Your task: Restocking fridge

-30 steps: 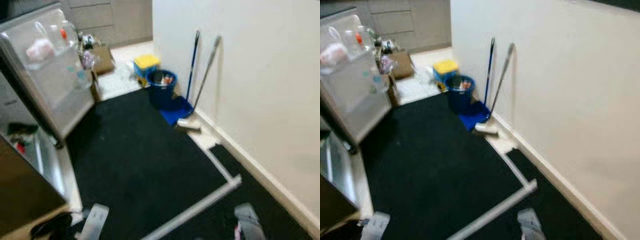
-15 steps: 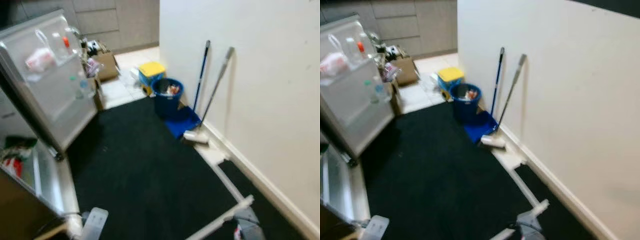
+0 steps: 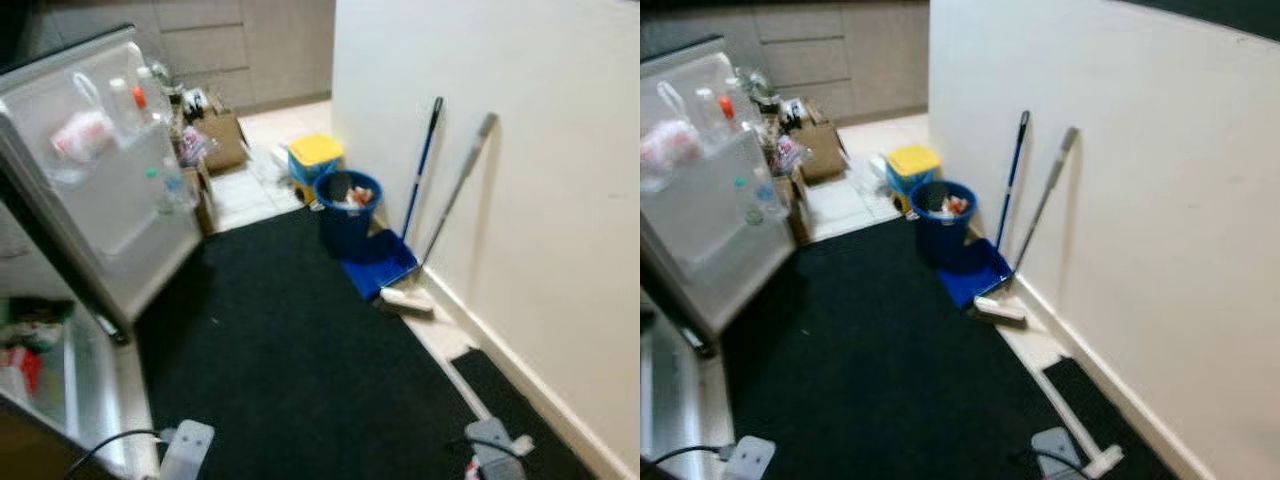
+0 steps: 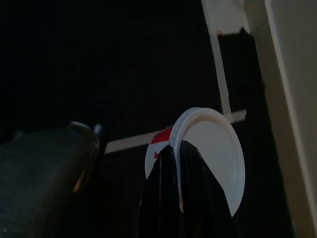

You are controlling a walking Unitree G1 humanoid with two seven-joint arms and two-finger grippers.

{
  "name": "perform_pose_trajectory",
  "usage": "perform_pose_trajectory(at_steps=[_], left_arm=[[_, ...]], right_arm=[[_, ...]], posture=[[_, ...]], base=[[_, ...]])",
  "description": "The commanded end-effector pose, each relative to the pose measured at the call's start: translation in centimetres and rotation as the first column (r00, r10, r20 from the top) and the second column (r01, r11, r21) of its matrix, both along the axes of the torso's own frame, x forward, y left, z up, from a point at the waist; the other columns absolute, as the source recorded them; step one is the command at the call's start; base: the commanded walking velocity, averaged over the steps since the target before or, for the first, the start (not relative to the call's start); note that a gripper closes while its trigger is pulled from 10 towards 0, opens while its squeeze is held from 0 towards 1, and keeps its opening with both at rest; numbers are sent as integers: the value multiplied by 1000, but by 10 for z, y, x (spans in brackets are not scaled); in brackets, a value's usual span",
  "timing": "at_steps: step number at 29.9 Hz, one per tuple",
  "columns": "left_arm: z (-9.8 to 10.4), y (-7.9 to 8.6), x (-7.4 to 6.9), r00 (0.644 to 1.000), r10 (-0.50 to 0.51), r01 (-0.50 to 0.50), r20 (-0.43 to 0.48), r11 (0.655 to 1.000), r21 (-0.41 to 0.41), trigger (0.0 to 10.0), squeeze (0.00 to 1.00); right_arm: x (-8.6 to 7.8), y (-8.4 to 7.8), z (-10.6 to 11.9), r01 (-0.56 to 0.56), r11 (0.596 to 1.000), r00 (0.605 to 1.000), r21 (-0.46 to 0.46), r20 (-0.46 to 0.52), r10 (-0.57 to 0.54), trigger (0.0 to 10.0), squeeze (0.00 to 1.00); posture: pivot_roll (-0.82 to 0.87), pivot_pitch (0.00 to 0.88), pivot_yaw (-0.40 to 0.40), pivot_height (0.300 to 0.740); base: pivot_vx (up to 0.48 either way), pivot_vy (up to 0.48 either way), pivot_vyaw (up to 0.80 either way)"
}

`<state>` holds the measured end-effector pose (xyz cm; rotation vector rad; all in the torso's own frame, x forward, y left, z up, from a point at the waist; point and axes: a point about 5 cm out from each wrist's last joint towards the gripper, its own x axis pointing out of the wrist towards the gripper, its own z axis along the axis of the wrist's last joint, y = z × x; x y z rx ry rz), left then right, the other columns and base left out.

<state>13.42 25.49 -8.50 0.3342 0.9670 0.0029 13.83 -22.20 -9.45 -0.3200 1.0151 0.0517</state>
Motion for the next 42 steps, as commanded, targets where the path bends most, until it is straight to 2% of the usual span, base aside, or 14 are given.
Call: perform_pose_trajectory(at_steps=[1, 42], left_arm=[[-1, 1, -3, 1000, -7, 7, -16, 1000, 4, 10000, 333], [-1, 0, -2, 1000, -16, 16, -18, 1000, 8, 10000, 337]], right_arm=[[1, 2, 0, 13, 1000, 1000, 8, 5, -13, 10000, 0], [1, 2, 0, 4, 1000, 1000, -4, -2, -4, 10000, 0]], posture=[[6, 0, -33, 740], [-5, 0, -23, 740]], base=[[304, 0, 0], [304, 0, 0]])
